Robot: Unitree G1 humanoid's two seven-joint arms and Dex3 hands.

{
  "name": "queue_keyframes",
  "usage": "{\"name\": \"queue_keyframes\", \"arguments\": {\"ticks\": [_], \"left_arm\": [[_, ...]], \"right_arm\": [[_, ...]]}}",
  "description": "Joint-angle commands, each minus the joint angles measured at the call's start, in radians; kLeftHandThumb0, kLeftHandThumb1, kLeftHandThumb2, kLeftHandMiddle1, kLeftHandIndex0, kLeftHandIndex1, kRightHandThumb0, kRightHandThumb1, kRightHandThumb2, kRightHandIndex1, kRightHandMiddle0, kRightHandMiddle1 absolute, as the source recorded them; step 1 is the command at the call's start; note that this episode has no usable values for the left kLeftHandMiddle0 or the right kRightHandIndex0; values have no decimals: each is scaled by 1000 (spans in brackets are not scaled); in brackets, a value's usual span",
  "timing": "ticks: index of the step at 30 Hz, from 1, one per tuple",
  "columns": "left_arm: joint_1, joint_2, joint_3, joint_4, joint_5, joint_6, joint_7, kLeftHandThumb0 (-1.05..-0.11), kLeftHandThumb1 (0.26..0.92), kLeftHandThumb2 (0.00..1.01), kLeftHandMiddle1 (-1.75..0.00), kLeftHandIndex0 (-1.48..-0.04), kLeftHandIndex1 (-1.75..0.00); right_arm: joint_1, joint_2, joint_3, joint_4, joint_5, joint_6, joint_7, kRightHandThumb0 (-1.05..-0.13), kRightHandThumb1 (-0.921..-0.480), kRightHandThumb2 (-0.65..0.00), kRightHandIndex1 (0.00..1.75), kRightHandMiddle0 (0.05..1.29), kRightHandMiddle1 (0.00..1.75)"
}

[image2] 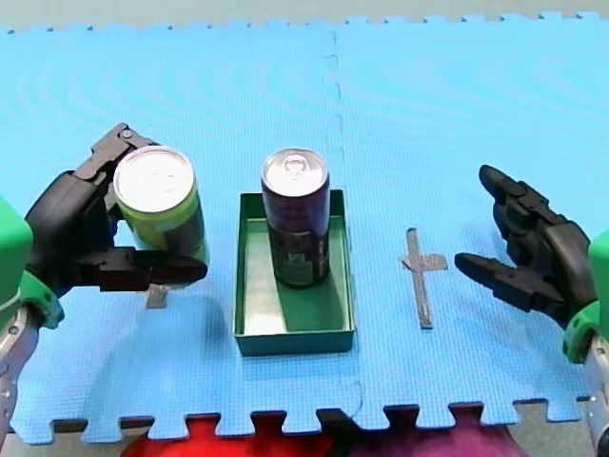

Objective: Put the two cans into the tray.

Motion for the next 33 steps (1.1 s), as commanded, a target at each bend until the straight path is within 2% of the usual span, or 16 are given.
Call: {"name": "queue_keyframes", "arguments": {"ticks": [1, 6, 9, 14, 22, 33], "left_arm": [[-3, 11, -1, -26, -20, 14, -16, -592, 814, 31, -1746, -133, -1746], [14, 14, -10, -121, -35, 69, -17, -604, 841, 31, -1746, -130, -1736], [23, 16, -10, -144, -33, 77, -12, -609, 863, 34, -1746, -135, -1721], [21, 11, -8, -132, -40, 60, -10, -616, 894, 17, -1746, -205, -1605], [10, -16, -26, -111, -35, 46, 6, -632, 920, 17, -1746, -234, -1564], [-4, -51, -39, -76, -60, 51, 1, -642, 921, 45, -1746, -257, -1520]], "right_arm": [[3, 1, 2, -5, -1, 6, -5, -1048, -921, -75, 3, 251, 2], [2, 10, 9, -7, -8, 15, -22, -1048, -921, -71, 2, 252, 2], [2, 12, 12, -6, -10, 17, -29, -1048, -921, -69, 2, 253, 2], [1, 12, 15, -6, -11, 22, -34, -1048, -921, -67, 2, 254, 2], [3, 12, 14, -10, -7, 25, -31, -1048, -921, -65, 4, 256, 2], [10, 7, 13, -23, -5, 24, -31, -1048, -921, -66, 5, 256, 1]]}}
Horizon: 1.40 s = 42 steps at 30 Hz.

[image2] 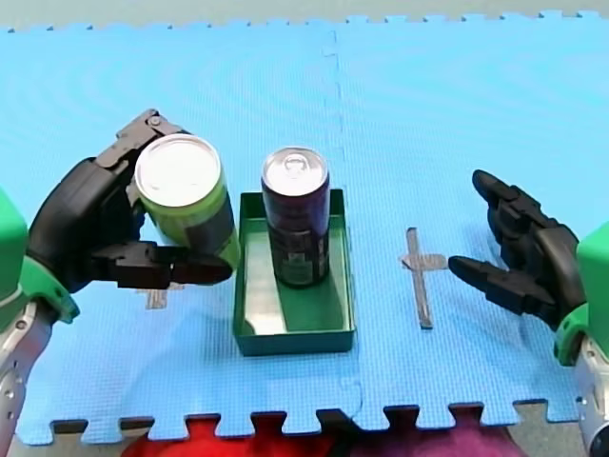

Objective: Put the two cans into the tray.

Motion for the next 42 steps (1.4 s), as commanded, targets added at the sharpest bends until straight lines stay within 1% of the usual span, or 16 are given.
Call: {"name": "queue_keyframes", "arguments": {"ticks": [1, 7, 9, 17, 26, 31, 38, 42], "left_arm": [[-10, -6, -2, 9, -8, -8, -2, -640, 921, 48, -1746, -259, -1517], [-19, -18, -16, 23, -5, -14, -7, -637, 921, 61, -1746, -267, -1499], [-23, -26, -23, 32, -2, -19, -6, -639, 921, 66, -1746, -271, -1492], [-29, -51, -40, 47, -4, -13, -7, -646, 921, 76, -1746, -286, -1469], [-47, -75, -53, 84, 9, -17, 4, -654, 921, 86, -1746, -296, -1459], [-55, -83, -55, 93, 6, -17, 2, -661, 921, 92, -1746, -300, -1460], [-55, -92, -57, 94, 2, -14, -3, -669, 921, 97, -1746, -304, -1470], [-58, -95, -59, 100, 6, -17, -4, -673, 921, 99, -1746, -302, -1482]], "right_arm": [[2, -7, -1, -7, 1, 3, -3, -1048, -921, -66, 6, 256, 1], [1, -10, -3, -7, 2, 4, -3, -1048, -921, -68, 8, 256, 1], [1, -10, -2, -8, 1, 4, -4, -1048, -921, -69, 8, 256, 1], [3, -11, 0, -9, -1, 0, -9, -1048, -921, -72, 9, 254, 0], [6, -10, 1, -14, -2, -3, -13, -1048, -921, -74, 4, 252, 0], [11, -11, 2, -21, -1, -4, -16, -1048, -921, -76, 3, 252, 0], [14, -11, 2, -27, -1, -2, -18, -1048, -921, -78, 4, 252, 0], [15, -11, 4, -31, -3, -1, -25, -1048, -921, -81, 3, 252, 0]]}}
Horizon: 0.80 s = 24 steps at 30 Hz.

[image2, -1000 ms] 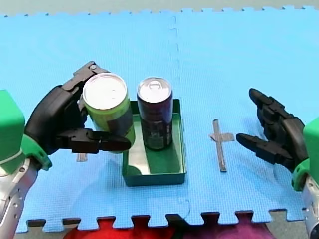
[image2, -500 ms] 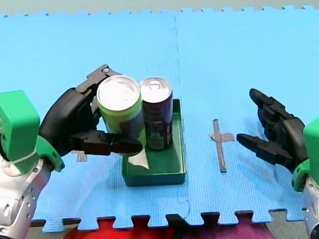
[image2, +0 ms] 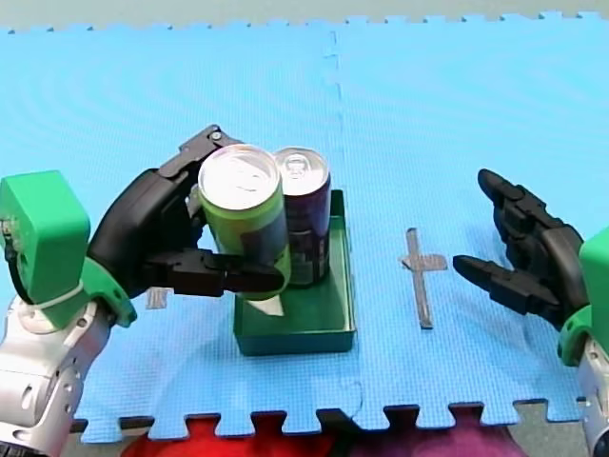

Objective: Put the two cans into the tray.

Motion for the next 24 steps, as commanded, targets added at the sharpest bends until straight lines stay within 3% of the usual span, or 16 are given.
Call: {"name": "queue_keyframes", "arguments": {"ticks": [1, 15, 24], "left_arm": [[-11, 0, 0, 1, -2, -9, 0, -675, 921, 100, -1746, -301, -1484], [1, -3, -4, -17, -3, -5, -3, -690, 921, 110, -1746, -291, -1512], [72, 4, -30, -133, 3, 31, 4, -676, 921, 114, -1746, -283, -1530]], "right_arm": [[2, -5, 0, -4, -2, -1, -6, -1048, -921, -81, 3, 252, 0], [1, -8, 2, -4, -4, -2, -15, -1048, -921, -89, 5, 253, 0], [6, -8, 7, -18, -9, 0, -26, -1048, -921, -92, 6, 248, 0]]}}
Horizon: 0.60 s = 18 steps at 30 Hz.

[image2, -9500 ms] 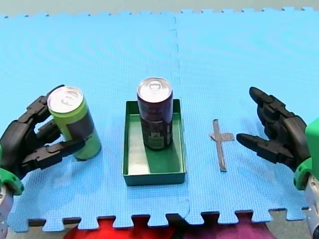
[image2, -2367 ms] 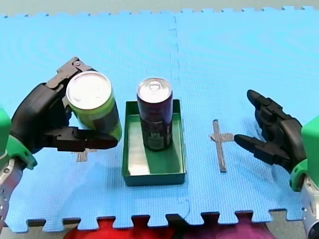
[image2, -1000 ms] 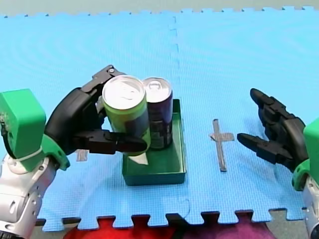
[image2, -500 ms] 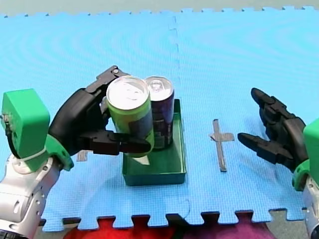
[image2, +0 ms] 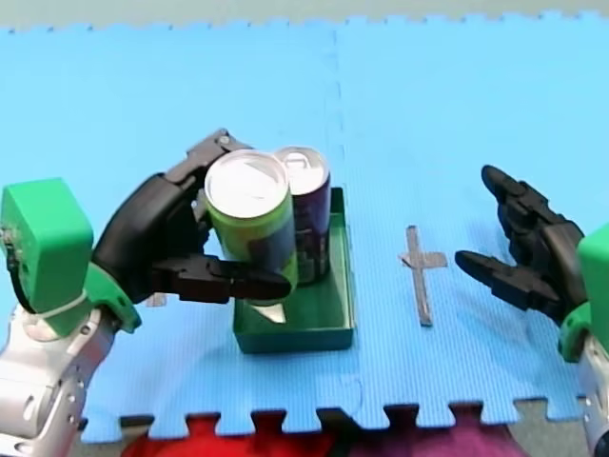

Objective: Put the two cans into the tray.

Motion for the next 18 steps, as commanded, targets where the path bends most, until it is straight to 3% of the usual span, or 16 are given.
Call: {"name": "queue_keyframes", "arguments": {"ticks": [1, 8, 18], "left_arm": [[17, 7, -7, -38, 0, 9, 5, -676, 921, 114, -1746, -282, -1532], [49, 32, -23, -122, 22, 65, 28, -687, 921, 123, -1746, -282, -1544], [50, 35, -32, -142, 28, 91, 50, -703, 921, 134, -1746, -284, -1554]], "right_arm": [[3, -6, 1, -7, -2, 1, -4, -1048, -921, -93, 6, 248, 0], [3, -5, 3, -9, -4, 3, -10, -1048, -921, -98, 4, 248, 0], [1, -3, 9, -11, -13, 4, -22, -1048, -921, -106, 1, 248, 0]]}}
